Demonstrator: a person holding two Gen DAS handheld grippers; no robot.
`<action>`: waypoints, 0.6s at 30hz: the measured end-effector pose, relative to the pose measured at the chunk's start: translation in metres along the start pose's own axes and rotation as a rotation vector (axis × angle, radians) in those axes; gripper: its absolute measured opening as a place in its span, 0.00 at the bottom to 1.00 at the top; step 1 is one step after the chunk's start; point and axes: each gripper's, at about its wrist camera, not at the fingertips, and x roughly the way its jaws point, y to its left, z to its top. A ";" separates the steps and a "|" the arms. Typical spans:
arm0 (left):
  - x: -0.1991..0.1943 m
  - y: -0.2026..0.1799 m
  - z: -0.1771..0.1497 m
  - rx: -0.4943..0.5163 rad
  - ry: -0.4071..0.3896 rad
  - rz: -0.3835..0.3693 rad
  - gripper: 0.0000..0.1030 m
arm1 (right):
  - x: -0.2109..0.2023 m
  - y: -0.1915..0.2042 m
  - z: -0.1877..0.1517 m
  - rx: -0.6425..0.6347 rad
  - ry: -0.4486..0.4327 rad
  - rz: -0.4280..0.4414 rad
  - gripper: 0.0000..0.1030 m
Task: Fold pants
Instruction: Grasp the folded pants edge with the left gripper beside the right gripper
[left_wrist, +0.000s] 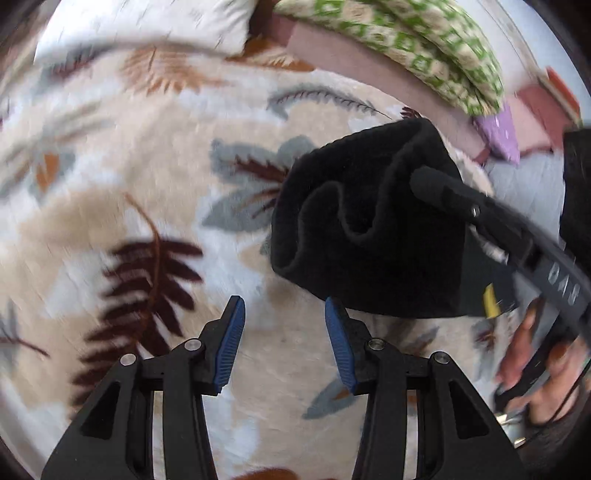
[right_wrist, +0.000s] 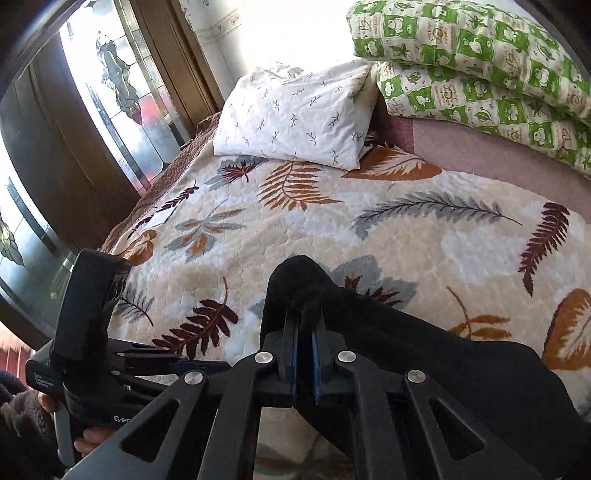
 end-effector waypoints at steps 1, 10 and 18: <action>-0.001 -0.005 0.001 0.057 -0.014 0.034 0.42 | -0.001 -0.002 0.001 0.009 -0.003 0.004 0.05; 0.035 -0.030 0.029 0.299 0.069 0.133 0.42 | -0.003 -0.022 0.005 0.103 -0.027 0.045 0.05; 0.038 -0.027 0.026 0.256 0.078 0.105 0.16 | -0.002 -0.027 0.003 0.122 -0.023 0.060 0.07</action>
